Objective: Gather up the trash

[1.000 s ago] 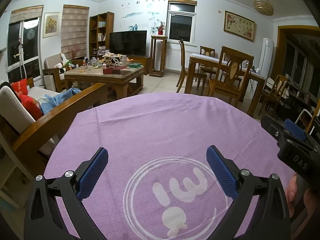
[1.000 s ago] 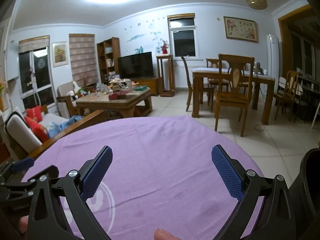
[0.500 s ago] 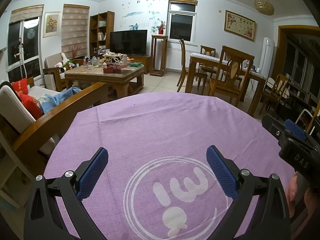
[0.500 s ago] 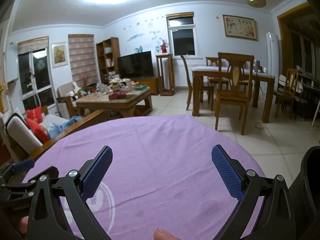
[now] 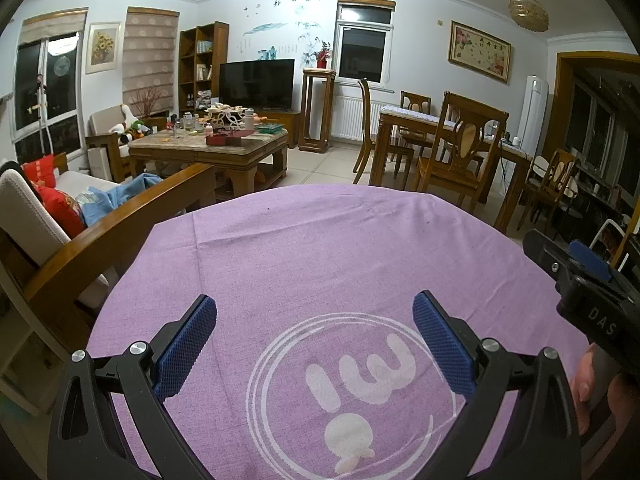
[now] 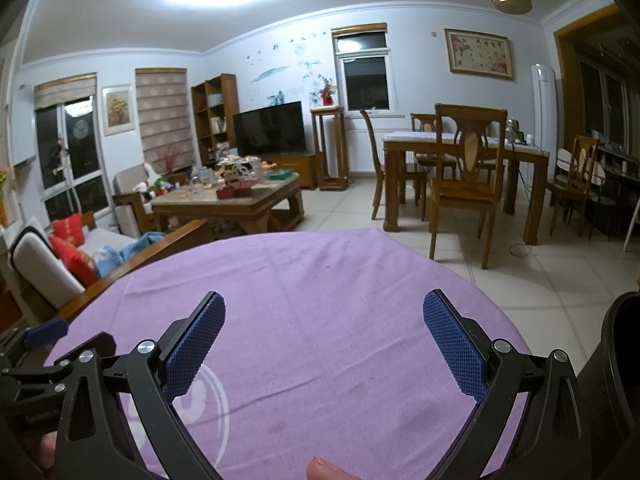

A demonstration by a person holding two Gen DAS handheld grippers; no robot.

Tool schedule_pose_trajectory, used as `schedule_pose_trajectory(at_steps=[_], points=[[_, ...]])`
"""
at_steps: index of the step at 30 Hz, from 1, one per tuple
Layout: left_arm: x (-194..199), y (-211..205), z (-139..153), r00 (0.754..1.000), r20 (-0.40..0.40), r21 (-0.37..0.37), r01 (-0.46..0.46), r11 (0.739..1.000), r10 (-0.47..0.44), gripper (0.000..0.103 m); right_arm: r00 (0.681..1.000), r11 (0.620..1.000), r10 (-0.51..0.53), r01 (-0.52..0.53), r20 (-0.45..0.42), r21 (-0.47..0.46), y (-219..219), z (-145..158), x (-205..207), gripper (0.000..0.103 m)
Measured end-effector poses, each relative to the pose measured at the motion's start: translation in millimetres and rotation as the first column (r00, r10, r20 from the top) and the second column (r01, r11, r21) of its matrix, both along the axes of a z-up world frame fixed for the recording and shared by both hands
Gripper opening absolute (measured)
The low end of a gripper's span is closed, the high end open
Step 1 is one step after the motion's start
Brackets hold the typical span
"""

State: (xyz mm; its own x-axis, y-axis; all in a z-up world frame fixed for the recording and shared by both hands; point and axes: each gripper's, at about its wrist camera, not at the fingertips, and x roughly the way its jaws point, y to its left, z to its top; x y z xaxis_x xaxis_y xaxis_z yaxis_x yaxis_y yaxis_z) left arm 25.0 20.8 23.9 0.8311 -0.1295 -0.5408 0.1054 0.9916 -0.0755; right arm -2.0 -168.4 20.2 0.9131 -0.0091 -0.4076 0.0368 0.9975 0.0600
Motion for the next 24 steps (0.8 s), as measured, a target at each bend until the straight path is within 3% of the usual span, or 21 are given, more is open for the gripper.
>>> schedule_pose_trajectory(at_steps=[11,24], points=[[2,3,-2,1.0,0.004,0.007,0.001,1.0,-0.001,0.098,1.0,1.0,-0.001,0.001,-0.004,-0.029,11,-6,-3,0.098],[3,3,-9,1.0,0.005,0.003,-0.001,1.0,0.001,0.098,1.0,1.0,-0.019,0.019,-0.006,0.012,15,-5,0,0.098]])
